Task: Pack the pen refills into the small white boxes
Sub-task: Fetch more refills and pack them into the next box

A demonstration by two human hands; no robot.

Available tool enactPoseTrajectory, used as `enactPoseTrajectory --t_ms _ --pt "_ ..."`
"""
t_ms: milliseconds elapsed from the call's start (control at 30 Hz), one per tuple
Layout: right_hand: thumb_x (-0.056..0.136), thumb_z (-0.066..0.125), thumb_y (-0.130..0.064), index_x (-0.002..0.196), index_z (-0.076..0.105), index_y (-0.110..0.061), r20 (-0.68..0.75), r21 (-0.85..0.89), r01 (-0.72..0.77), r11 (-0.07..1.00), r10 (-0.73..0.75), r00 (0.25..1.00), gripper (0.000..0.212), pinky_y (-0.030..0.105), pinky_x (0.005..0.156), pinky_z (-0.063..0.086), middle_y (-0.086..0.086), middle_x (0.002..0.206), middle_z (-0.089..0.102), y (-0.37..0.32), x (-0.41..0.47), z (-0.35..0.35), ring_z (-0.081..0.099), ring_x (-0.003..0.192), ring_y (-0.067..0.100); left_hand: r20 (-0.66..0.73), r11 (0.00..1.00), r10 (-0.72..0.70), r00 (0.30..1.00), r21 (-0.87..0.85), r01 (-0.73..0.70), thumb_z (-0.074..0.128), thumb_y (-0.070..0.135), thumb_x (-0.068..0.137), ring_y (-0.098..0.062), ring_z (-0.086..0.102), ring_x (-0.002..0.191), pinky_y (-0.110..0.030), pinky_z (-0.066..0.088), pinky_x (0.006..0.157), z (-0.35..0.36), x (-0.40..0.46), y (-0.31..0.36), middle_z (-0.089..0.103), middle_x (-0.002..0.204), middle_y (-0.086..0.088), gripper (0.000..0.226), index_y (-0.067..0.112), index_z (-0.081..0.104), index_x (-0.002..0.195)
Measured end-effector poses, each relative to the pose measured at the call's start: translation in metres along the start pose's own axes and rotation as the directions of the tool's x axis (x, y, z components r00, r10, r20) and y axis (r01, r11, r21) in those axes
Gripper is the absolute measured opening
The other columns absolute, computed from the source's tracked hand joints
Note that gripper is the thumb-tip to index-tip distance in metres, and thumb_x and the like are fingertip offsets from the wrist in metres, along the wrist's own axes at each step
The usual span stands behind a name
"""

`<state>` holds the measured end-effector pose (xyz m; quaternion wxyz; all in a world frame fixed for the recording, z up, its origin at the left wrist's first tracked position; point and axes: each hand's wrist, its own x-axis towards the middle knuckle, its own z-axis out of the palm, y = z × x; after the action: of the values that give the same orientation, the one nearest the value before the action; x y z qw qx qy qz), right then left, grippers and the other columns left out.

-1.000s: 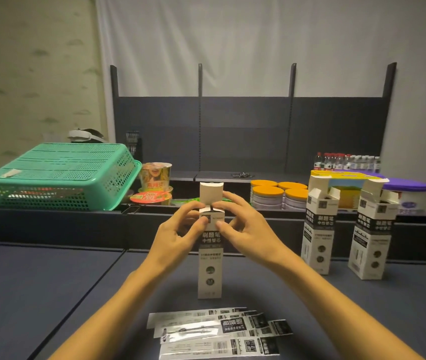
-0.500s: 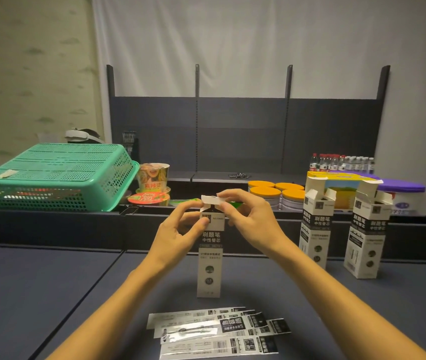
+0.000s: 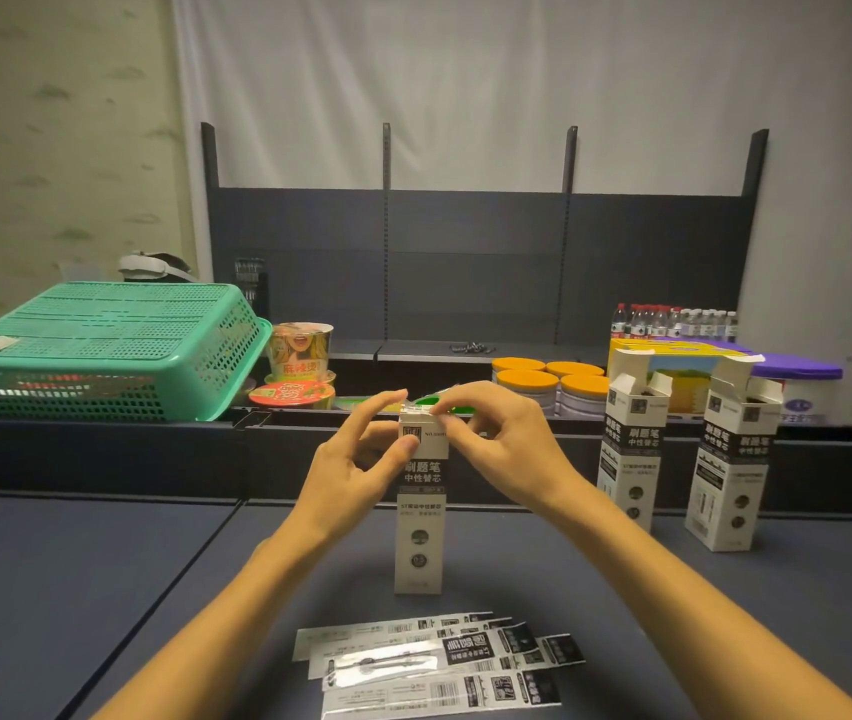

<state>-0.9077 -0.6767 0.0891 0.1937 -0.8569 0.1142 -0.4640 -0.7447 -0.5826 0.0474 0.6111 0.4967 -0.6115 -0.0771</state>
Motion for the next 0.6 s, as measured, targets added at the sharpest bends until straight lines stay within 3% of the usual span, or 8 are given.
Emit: enactPoseTrajectory --t_ms 133,400,500,600 --pt "0.093 0.062 -0.017 0.106 0.07 -0.013 0.014 -0.048 0.042 0.998 -0.042 0.999 0.016 0.013 0.065 0.052 0.001 0.111 0.063 0.004 -0.001 0.0 0.061 0.089 0.018 0.0 0.998 0.049 0.999 0.048 -0.049 0.06 0.031 0.089 -0.013 0.068 0.096 -0.03 0.058 0.074 0.0 -0.001 -0.001 0.071 0.103 0.01 0.032 0.037 0.053 0.12" --pt "0.094 0.06 -0.021 0.111 0.067 -0.015 0.029 -0.153 0.171 0.973 -0.168 0.985 0.019 0.015 0.066 0.053 0.0 0.115 0.057 0.01 -0.007 0.001 0.059 0.084 0.014 -0.023 0.997 0.073 0.997 0.026 -0.072 0.06 0.031 0.088 -0.014 0.069 0.092 -0.029 0.058 0.07 0.005 -0.002 0.0 0.071 0.102 0.012 0.03 0.036 0.054 0.117" --pt "0.094 0.06 -0.024 0.118 0.059 -0.016 0.024 -0.23 0.177 0.957 -0.176 0.984 0.026 0.018 0.061 0.052 -0.002 0.117 0.057 0.013 -0.011 -0.001 0.056 0.074 0.007 0.0 0.995 0.07 0.998 0.065 -0.07 0.066 0.028 0.085 -0.012 0.068 0.091 -0.024 0.056 0.071 0.004 -0.006 -0.003 0.069 0.105 0.014 0.047 0.038 0.048 0.127" --pt "0.093 0.061 -0.024 0.121 0.058 -0.017 0.017 -0.328 0.147 0.933 -0.15 0.989 0.029 0.012 0.063 0.043 -0.002 0.115 0.061 0.021 -0.015 -0.005 0.048 0.069 -0.002 0.041 0.99 0.0 0.999 0.144 -0.006 0.075 0.025 0.081 -0.006 0.066 0.095 -0.017 0.052 0.078 0.004 -0.014 -0.009 0.069 0.106 0.015 0.078 0.041 0.029 0.141"
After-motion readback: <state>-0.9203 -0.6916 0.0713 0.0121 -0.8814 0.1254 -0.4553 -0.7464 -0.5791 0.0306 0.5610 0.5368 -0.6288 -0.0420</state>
